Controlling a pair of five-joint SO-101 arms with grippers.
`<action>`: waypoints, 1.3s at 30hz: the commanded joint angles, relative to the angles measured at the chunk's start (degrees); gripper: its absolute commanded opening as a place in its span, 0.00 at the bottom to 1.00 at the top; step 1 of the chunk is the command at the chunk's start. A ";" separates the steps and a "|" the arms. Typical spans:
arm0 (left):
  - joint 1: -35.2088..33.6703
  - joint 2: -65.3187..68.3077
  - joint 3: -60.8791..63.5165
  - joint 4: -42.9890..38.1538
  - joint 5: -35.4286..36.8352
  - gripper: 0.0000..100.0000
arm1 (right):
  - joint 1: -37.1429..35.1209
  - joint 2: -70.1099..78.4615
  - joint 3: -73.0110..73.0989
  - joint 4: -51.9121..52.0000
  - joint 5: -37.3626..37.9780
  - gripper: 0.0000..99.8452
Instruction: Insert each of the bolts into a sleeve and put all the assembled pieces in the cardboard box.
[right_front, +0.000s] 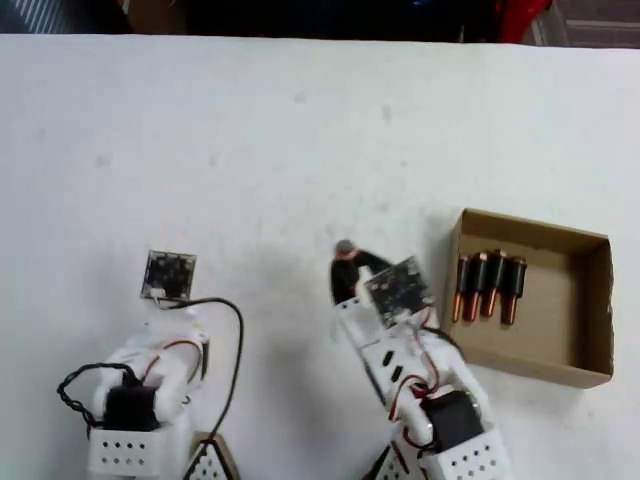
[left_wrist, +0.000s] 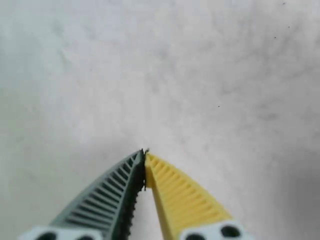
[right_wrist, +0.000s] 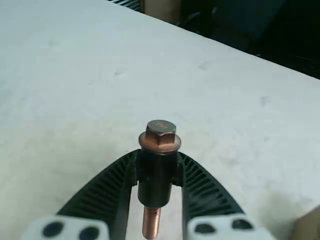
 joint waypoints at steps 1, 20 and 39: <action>-0.48 -0.31 0.00 0.18 -0.53 0.02 | 8.13 -0.84 -11.52 4.18 0.70 0.02; -0.48 -0.31 0.00 0.18 -0.53 0.02 | 33.27 18.86 -48.44 17.80 10.02 0.02; -0.48 -0.31 0.00 0.18 -0.53 0.02 | 58.59 69.32 -59.96 17.54 19.78 0.02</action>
